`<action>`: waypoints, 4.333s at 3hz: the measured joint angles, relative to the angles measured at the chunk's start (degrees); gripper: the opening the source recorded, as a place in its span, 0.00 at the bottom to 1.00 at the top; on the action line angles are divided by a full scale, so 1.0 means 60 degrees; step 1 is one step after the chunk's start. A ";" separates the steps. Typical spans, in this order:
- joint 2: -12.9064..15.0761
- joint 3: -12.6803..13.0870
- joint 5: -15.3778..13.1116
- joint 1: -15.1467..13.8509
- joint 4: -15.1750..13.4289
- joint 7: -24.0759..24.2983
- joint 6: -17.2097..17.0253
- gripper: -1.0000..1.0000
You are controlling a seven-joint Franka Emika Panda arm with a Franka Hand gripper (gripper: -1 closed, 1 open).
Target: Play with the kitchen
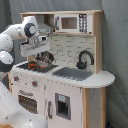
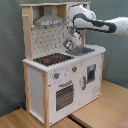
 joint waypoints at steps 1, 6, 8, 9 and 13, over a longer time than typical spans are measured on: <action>-0.0003 0.0716 0.0010 -0.0296 0.0573 0.0032 0.0403 0.00; -0.0040 0.3550 -0.0007 -0.2479 0.3330 0.1144 0.0594 0.00; -0.0530 0.3948 0.0021 -0.2758 0.4127 0.2491 0.0118 0.00; -0.0808 0.4348 0.0031 -0.3412 0.4683 0.2540 0.0179 0.00; -0.1819 0.5954 0.0037 -0.5006 0.6292 0.2631 0.0647 0.00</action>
